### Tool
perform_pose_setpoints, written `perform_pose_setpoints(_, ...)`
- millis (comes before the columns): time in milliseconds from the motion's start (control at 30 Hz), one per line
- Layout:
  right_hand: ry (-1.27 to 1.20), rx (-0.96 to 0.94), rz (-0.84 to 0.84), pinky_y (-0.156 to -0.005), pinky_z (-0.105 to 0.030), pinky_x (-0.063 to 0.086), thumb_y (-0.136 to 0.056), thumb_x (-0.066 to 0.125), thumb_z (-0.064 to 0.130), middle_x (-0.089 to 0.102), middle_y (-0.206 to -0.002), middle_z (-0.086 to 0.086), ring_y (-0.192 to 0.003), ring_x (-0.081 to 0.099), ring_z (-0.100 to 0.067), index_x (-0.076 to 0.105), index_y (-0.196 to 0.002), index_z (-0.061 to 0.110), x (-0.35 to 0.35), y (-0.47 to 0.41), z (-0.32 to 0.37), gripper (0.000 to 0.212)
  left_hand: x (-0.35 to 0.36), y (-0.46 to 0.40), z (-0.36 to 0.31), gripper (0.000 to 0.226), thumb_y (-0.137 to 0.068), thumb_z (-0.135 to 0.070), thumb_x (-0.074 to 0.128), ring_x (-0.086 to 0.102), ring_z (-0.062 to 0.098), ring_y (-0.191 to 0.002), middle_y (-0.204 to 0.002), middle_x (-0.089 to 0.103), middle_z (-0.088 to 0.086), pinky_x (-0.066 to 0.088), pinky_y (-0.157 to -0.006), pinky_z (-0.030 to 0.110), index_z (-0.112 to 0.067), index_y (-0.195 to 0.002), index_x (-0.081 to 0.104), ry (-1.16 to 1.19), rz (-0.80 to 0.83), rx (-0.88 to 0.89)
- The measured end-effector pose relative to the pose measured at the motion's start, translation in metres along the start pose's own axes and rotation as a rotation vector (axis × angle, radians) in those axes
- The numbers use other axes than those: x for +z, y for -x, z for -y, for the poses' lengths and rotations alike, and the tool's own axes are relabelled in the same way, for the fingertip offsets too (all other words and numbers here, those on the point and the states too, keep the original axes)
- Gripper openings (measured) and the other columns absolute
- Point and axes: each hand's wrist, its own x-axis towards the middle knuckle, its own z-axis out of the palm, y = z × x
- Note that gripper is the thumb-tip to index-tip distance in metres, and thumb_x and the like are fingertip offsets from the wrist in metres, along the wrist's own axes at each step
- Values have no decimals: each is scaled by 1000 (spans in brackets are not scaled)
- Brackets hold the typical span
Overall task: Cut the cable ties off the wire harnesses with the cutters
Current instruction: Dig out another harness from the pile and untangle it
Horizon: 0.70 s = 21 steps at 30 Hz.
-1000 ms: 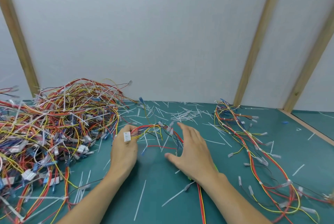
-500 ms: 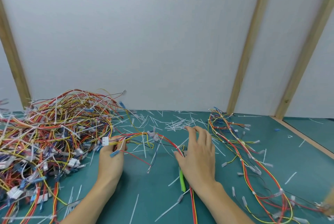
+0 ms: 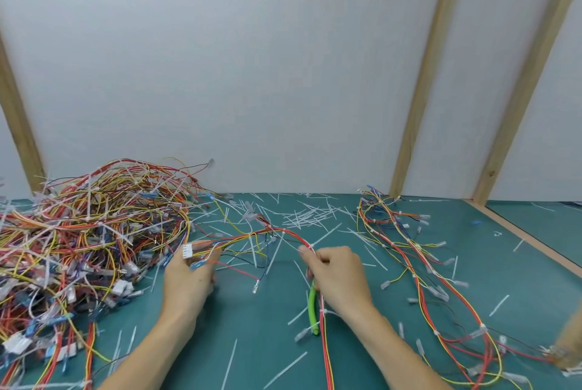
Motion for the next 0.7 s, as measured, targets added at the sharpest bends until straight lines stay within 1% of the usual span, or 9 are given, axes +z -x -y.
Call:
perform_pose_setpoints(67,-200,44,30,-58,-30,40,-99,59,53,50,-43,4,-43,45,-10,67,-58,17,-1,-3,0,55,-1,0,-2,10,-92,-7,71,56,19,-58,-71,65,4,44,-46,23,-15,-97,68,10,22,7)
perform_pose_setpoints(167,-441,106,1,-50,-27,33,-105,53,42,40,-46,5,-43,35,-11,73,-77,14,-3,-5,2,45,-1,2,-3,21,-89,0,70,63,18,-69,-83,72,1,53,-59,26,-21,-92,72,-22,84,9)
perform_pose_setpoints(267,-633,181,-7,-42,-20,28,-108,51,31,37,-50,3,-42,31,-10,73,-90,6,-7,-6,2,37,-1,3,-2,31,-88,7,68,65,17,-73,-85,73,-1,54,-65,24,-23,-89,74,-21,112,-5)
perform_pose_setpoints(333,-732,216,35,-38,-19,26,-108,51,27,40,-51,3,-41,32,-9,72,-96,3,-9,-7,2,33,-2,1,-2,35,-87,13,63,67,21,-79,-90,73,4,56,-68,24,-21,-91,73,16,87,-20)
perform_pose_setpoints(433,-834,237,80,-36,-21,27,-109,50,26,42,-55,2,-41,34,-10,70,-102,3,-10,-6,1,31,-3,-1,-5,38,-86,19,55,65,25,-92,-94,71,8,55,-89,38,-15,-92,70,58,32,-16)
perform_pose_setpoints(500,-857,235,90,-37,-22,30,-109,49,25,43,-58,2,-43,36,-10,70,-101,6,-9,-7,-1,29,-5,2,-7,39,-86,18,52,65,20,-96,-97,70,3,50,-97,38,-15,-95,69,-31,3,66)
perform_pose_setpoints(600,-873,225,99,-45,-25,31,-107,45,13,52,-66,-1,-46,37,-11,74,-102,10,-6,-10,0,29,-4,9,-11,39,-83,16,53,61,17,-102,-105,66,-1,45,-94,30,-15,-104,66,-223,-46,307)
perform_pose_setpoints(633,-898,221,108,-47,-26,30,-105,44,8,54,-68,-2,-46,37,-12,74,-105,10,-5,-11,0,30,-3,13,-14,38,-84,15,55,60,17,-99,-104,65,-2,44,-89,28,-16,-103,65,-250,-55,394)
perform_pose_setpoints(700,-955,214,151,-44,-24,31,-100,41,2,58,-73,-3,-47,38,-11,73,-112,8,-5,-11,2,35,1,21,-21,33,-86,10,60,60,10,-89,-96,65,-8,43,-76,23,-20,-98,65,-262,-27,534)
